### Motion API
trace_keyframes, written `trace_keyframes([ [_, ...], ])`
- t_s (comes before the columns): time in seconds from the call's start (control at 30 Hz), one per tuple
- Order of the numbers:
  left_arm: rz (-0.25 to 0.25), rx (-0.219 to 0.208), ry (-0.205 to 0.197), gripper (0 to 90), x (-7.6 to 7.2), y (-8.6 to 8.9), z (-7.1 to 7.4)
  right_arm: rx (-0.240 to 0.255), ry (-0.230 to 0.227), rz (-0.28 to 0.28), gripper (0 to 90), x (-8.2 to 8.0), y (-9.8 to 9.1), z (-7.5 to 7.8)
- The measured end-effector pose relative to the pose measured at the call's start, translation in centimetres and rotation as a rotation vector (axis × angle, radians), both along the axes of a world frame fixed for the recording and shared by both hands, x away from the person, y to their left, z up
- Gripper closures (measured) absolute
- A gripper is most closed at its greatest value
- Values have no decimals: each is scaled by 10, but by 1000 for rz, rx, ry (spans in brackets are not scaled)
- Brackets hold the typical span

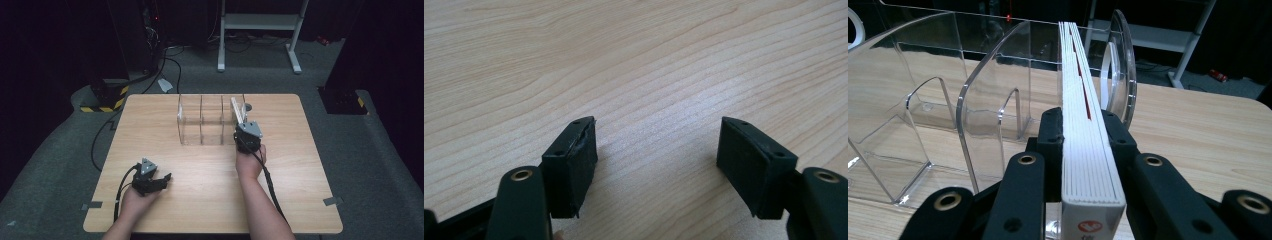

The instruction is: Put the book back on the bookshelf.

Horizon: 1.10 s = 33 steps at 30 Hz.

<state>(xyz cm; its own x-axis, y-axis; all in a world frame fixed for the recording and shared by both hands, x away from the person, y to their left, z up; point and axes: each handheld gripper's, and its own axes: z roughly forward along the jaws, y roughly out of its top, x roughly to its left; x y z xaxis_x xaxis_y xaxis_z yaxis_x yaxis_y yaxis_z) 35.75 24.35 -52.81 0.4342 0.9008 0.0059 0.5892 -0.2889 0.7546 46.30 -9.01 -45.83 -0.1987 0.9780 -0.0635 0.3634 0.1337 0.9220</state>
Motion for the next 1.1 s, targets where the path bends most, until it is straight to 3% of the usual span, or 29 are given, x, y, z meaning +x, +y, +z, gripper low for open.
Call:
trace_keyframes([
  [0.63,-1,0,0,325,0,0,0,41,11,36,659,-10,-7,3],
  [1.1,-2,3,1,325,0,0,0,98,6,104,638,-41,-29,0],
])
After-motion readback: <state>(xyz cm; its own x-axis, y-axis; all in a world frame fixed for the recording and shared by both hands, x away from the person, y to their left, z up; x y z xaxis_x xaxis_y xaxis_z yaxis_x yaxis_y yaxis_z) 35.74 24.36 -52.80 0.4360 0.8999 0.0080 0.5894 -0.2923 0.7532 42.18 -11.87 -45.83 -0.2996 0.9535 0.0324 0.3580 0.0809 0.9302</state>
